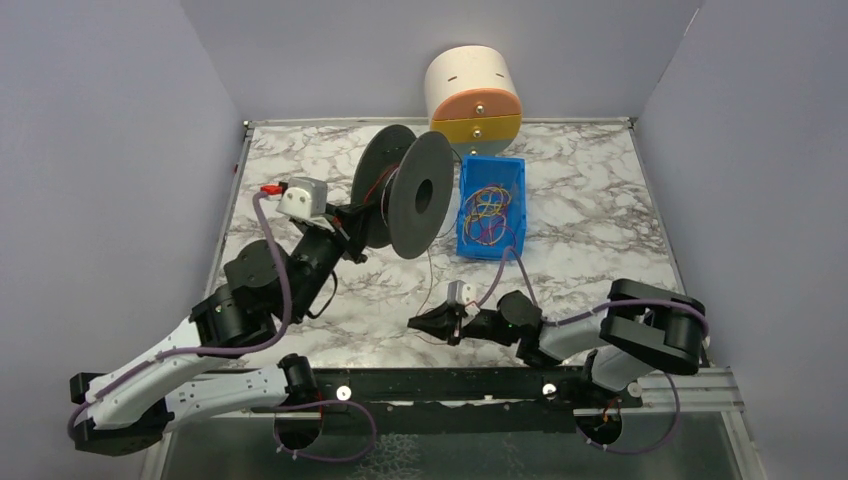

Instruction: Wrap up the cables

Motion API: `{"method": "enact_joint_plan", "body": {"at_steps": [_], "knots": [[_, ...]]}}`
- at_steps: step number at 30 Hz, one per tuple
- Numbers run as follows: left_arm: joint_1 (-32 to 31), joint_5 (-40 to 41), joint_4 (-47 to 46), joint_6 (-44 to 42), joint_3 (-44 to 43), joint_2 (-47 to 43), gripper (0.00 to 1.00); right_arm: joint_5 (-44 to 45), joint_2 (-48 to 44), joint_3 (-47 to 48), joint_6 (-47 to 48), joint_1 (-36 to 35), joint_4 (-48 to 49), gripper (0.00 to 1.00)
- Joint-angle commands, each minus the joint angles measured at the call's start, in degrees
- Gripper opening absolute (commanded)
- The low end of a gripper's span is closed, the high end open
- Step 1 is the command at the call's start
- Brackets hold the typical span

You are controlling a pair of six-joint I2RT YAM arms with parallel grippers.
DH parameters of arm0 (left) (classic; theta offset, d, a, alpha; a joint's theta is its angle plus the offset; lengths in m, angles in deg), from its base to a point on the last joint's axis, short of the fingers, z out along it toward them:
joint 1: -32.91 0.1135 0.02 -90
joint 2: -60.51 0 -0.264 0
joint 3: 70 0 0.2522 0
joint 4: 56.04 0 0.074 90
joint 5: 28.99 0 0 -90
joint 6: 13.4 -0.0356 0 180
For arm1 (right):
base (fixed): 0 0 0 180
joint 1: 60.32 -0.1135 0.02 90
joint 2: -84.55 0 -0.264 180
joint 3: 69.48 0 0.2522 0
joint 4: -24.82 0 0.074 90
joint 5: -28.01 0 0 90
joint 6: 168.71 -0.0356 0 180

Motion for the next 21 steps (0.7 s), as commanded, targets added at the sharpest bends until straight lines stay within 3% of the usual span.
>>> {"method": "enact_joint_plan", "body": {"at_steps": [1, 4, 11, 21], "knots": [[-0.13, 9.33, -12.02, -1.31, 2.47, 1.0, 0.0, 7.63, -5.44, 0.37, 3.22, -5.14, -8.73, 0.01], [-0.14, 12.97, -14.67, -3.01, 4.71, 2.49, 0.0, 9.86, -9.77, 1.23, 3.75, -8.02, -13.42, 0.01], [-0.11, 20.63, -17.88, -7.55, 8.27, 5.84, 0.0, 14.06, -21.41, 9.48, 5.53, -14.0, -34.93, 0.01], [-0.1, 26.69, -17.55, -10.12, 13.07, 8.41, 0.0, 15.81, -29.2, 24.52, 3.64, -16.46, -61.91, 0.01]]}}
